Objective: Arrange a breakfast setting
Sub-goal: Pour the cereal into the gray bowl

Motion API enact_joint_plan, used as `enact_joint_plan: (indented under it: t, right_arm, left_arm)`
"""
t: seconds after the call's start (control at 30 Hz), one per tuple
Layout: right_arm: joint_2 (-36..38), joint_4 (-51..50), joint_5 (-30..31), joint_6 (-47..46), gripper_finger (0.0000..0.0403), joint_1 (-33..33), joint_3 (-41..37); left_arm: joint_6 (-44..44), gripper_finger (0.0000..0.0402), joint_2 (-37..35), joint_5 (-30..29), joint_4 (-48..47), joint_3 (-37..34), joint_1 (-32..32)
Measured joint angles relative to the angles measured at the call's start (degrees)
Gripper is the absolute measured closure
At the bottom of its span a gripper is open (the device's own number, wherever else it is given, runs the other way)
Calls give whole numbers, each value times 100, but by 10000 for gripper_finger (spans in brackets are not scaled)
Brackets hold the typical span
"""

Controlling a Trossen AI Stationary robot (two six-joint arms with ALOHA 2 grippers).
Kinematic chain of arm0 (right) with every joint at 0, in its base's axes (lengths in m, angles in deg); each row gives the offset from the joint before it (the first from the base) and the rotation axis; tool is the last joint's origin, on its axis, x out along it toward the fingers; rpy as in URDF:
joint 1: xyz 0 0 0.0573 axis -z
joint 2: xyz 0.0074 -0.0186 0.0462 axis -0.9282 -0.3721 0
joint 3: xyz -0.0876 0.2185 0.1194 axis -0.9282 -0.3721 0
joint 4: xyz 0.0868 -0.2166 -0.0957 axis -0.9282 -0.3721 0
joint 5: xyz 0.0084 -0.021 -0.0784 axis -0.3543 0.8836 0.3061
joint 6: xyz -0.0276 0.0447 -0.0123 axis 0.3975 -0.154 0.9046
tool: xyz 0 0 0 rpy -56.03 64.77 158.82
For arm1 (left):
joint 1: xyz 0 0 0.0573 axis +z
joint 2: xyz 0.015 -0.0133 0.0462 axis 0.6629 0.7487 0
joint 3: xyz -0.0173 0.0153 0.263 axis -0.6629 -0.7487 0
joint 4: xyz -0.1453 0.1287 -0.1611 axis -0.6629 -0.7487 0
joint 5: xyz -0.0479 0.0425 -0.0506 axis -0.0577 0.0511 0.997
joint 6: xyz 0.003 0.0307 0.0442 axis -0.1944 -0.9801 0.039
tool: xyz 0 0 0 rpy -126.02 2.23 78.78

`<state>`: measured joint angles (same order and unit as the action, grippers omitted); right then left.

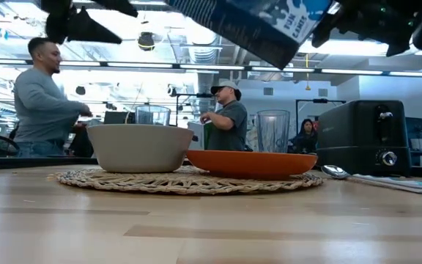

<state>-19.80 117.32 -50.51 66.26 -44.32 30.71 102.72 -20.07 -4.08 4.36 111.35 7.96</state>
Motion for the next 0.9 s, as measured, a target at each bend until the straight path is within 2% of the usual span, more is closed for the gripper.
enact_joint_plan:
  t: [0.1,0.2,0.5,0.63,0.9]
  right_arm:
    - [-86,357,-12,-9,100,-151,-64]
    - [-183,657,-7,-8,100,-328,-69]
    - [-554,1566,-62,-6,100,-769,-69]
    - [-734,1904,-66,-42,100,-930,-69]
    - [-1323,2534,251,-98,100,-1078,-69]
  left_arm:
    - [-643,38,98,63,711,0,163]
    - [-1394,38,199,376,1625,0,353]
    - [-3467,38,607,2258,4214,0,946]
    - [-3984,38,888,3046,5165,0,1174]
    - [-4511,38,1397,3470,6502,0,1392]
